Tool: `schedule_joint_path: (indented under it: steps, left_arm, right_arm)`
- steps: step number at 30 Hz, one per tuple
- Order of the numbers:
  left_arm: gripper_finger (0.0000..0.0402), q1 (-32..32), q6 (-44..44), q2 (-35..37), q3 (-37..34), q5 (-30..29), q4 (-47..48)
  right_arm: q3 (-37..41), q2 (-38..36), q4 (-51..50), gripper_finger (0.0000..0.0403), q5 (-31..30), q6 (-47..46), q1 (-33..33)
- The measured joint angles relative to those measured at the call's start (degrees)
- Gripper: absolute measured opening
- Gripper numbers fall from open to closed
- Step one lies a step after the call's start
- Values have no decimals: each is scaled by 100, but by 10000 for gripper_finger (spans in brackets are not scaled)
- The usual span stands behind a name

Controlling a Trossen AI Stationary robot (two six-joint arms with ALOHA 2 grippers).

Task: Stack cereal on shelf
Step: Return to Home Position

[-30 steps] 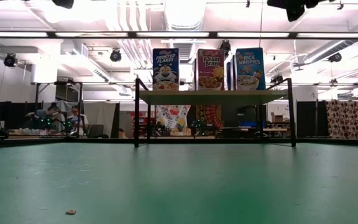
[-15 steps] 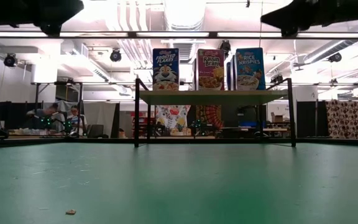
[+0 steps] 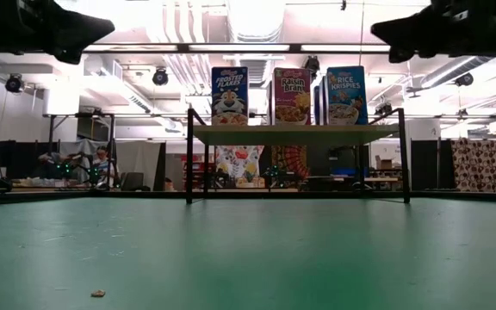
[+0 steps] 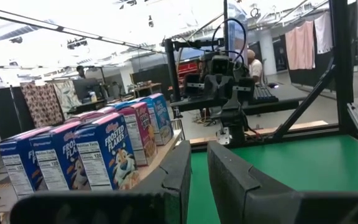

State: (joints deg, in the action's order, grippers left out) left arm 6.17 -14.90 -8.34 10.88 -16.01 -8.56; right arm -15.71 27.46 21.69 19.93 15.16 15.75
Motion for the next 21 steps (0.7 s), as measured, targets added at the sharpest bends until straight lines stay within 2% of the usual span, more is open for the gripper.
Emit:
schedule_joint_path:
  steps: [21]
  left_arm:
    - [38,0,68,387,-240,-6,232]
  right_arm:
    - [987,-1940,1,13,34,391,-1]
